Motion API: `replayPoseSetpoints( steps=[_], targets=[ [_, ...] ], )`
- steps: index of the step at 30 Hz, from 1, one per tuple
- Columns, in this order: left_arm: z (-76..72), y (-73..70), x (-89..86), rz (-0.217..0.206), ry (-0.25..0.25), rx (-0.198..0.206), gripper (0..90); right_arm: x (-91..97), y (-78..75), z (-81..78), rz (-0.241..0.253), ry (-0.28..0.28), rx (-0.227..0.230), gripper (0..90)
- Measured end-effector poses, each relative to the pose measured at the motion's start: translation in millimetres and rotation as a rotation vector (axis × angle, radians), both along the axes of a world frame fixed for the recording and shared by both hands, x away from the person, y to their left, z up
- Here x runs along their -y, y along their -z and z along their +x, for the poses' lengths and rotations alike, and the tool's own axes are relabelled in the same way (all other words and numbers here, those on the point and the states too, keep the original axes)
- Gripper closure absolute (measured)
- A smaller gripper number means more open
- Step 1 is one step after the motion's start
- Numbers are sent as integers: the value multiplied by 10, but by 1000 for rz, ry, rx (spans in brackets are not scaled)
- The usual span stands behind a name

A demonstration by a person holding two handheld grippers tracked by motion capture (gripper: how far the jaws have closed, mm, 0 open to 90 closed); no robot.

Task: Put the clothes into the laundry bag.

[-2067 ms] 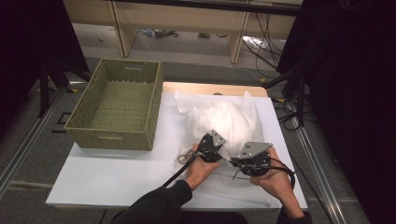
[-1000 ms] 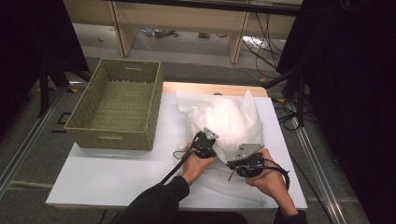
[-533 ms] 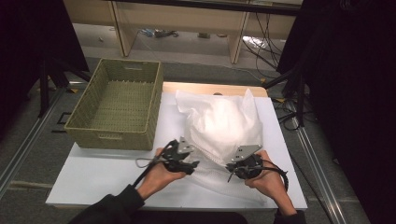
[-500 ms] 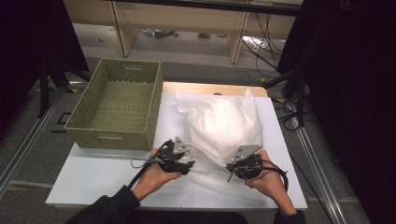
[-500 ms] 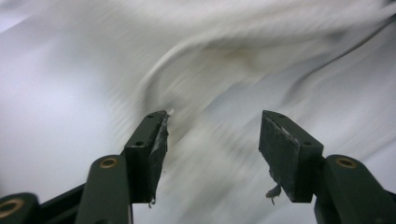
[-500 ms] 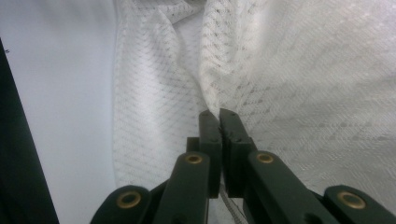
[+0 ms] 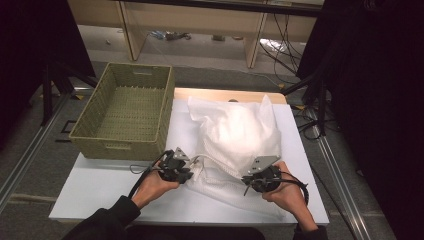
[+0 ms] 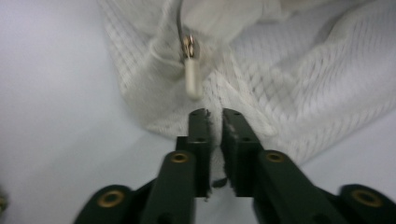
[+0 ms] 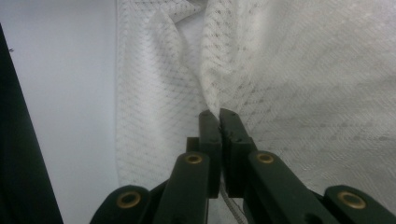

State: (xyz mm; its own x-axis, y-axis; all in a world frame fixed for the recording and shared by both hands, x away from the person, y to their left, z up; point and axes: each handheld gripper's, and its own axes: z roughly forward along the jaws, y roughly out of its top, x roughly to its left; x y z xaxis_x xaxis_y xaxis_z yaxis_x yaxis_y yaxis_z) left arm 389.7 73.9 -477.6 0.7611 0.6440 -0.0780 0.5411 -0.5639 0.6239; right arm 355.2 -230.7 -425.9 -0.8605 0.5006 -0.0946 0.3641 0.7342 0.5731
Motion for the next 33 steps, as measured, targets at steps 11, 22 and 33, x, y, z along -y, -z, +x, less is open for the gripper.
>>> replayPoseSetpoints(
  steps=[11, 22, 33],
  targets=[
    [-436, -70, -406, -16, 44, -3, 848, 2, -18, -21, -10, -24, 20, 897],
    [-261, -20, -151, 18, -2, 2, 727, -43, 5, -53, -21, -39, 13, 898],
    [-515, -36, -588, 34, 38, 1, 886, -112, 359, 32, -110, -69, -90, 900]
  ],
)
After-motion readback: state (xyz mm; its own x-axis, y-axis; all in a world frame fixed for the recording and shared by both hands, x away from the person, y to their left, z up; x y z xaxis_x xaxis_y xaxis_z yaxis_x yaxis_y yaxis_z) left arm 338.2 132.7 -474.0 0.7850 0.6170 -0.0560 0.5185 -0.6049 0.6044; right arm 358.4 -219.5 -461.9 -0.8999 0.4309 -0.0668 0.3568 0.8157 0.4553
